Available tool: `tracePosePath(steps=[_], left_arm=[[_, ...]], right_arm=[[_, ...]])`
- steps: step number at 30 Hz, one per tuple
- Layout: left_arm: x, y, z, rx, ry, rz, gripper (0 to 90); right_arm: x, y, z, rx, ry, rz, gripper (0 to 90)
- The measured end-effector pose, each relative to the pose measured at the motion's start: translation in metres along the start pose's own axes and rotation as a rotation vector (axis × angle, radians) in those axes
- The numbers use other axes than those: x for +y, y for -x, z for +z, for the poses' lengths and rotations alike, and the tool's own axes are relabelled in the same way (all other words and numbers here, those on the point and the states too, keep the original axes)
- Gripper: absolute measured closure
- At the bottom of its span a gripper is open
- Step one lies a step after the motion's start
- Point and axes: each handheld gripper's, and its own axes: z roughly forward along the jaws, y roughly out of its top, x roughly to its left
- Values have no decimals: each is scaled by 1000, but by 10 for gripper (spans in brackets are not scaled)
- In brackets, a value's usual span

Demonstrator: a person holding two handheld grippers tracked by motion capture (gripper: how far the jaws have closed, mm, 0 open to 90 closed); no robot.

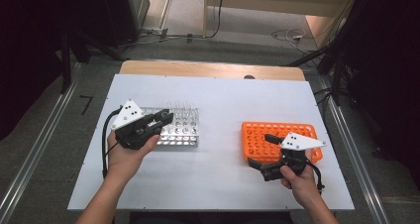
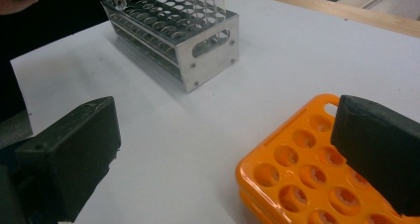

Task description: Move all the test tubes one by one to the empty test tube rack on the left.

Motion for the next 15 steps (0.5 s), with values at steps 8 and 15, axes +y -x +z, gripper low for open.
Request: tracePosePath(steps=[8, 15], left_arm=[[6, -23, 10, 46, 1, -24, 764], [10, -38, 24, 87, -6, -37, 765]], right_arm=[[-12, 8, -10, -34, -28, 1, 0], [-17, 13, -19, -62, -29, 14, 0]])
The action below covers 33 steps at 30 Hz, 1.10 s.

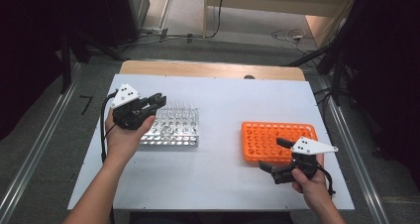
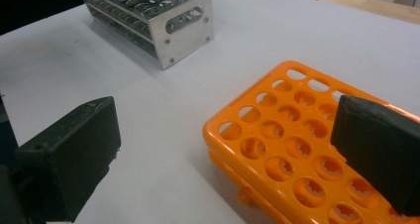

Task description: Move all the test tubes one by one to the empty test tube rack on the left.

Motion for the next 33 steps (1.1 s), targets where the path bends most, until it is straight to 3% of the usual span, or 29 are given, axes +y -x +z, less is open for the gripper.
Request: tracePosePath(steps=[22, 33], left_arm=[[-8, -25, 35, 70, -17, -44, 764], [-16, -27, 44, 79, -59, -35, 764]], right_arm=[[-3, 8, -1, -25, -3, 22, 0], [-4, 9, 0, -24, -3, 23, 0]])
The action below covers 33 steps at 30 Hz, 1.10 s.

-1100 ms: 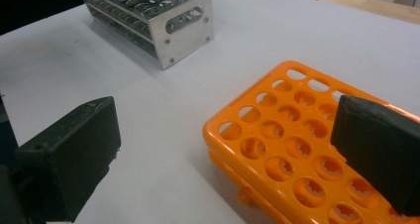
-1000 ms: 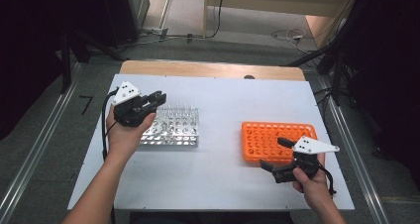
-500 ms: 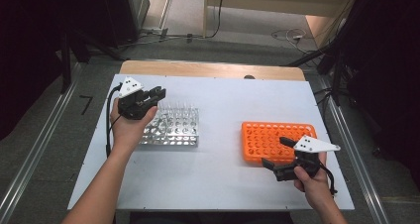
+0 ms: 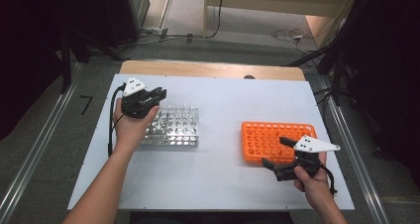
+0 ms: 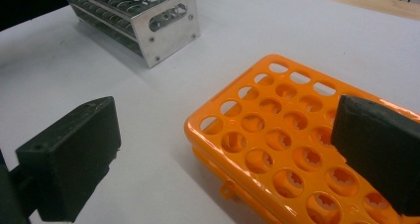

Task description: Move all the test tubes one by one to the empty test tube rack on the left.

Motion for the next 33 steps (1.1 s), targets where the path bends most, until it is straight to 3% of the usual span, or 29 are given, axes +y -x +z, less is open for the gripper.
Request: tracePosePath(steps=[21, 30, 33], left_arm=[[-18, -1, 7, -2, -84, -37, 743], [-17, 0, 4, -9, -83, -46, 719], [-15, 1, -1, -6, -64, -56, 648]], right_arm=[[-1, -1, 2, 2, -5, 0, 0], [-1, -1, 3, 3, -13, -3, 0], [-1, -1, 3, 3, -12, 0, 0]])
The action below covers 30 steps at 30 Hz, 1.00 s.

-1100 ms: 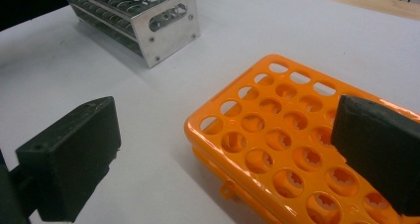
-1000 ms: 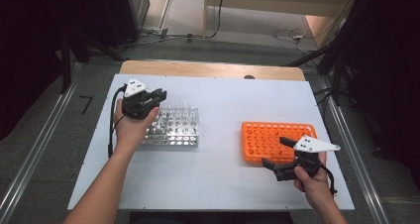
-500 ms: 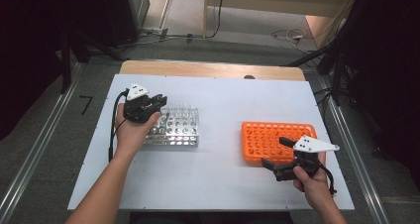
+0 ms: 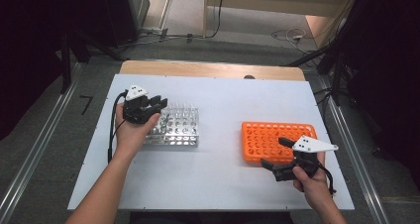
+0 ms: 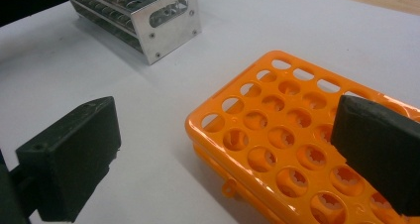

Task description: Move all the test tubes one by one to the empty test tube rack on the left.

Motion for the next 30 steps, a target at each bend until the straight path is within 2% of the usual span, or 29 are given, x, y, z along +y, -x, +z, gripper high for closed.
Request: tracePosePath(steps=[2, 7, 16, 22, 26, 30], left_arm=[[1, 1, -3, 1, 11, -1, 585], [2, 6, -13, -27, 44, -11, 394], [-1, 25, -30, -91, 76, 9, 157], [-7, 39, -36, -128, 60, 37, 39], [-11, 48, -41, -157, 69, 44, 19], [-15, 54, -49, -166, 88, 45, 2]], right_arm=[[0, 0, 0, 0, 0, -1, 0], [0, 1, 0, -2, 2, -1, 0], [0, 3, -1, -6, 3, 2, 0], [0, 3, -1, -6, 1, 5, 0], [-1, 4, -1, -9, 0, 6, 0], [-1, 5, -1, -13, 3, 8, 0]])
